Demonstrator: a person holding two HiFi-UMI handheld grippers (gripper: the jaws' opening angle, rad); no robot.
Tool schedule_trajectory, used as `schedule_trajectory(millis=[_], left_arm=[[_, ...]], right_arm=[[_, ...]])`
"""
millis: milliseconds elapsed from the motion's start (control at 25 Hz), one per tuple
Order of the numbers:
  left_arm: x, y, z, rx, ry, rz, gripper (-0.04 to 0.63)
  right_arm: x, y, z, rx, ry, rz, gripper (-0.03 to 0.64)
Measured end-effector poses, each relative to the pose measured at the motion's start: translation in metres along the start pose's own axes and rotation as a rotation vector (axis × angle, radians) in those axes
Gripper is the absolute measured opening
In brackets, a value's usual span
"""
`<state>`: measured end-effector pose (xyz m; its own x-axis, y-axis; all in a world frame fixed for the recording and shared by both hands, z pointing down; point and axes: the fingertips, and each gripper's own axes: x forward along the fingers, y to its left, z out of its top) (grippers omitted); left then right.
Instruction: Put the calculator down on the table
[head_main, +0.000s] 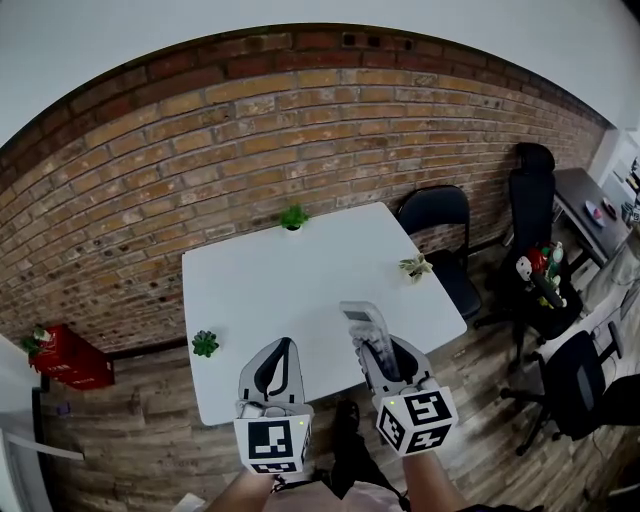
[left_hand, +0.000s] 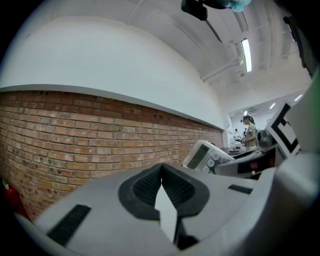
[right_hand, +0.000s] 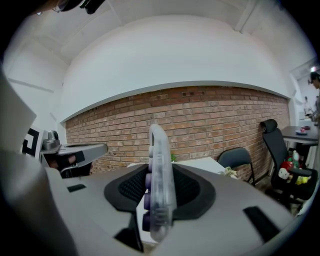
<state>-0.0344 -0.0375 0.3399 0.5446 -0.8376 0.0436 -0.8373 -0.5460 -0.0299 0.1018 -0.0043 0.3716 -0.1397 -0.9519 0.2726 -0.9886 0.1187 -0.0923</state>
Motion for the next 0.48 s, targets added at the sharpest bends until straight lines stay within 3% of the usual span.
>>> schedule_trajectory(millis=[480], left_arm=[[0.13,0.025,-0.025,-0.001,0.094,0.088,0.012]], right_arm=[[0.124,-0.077,0.015,0.011,0.055,0.081,0.135]])
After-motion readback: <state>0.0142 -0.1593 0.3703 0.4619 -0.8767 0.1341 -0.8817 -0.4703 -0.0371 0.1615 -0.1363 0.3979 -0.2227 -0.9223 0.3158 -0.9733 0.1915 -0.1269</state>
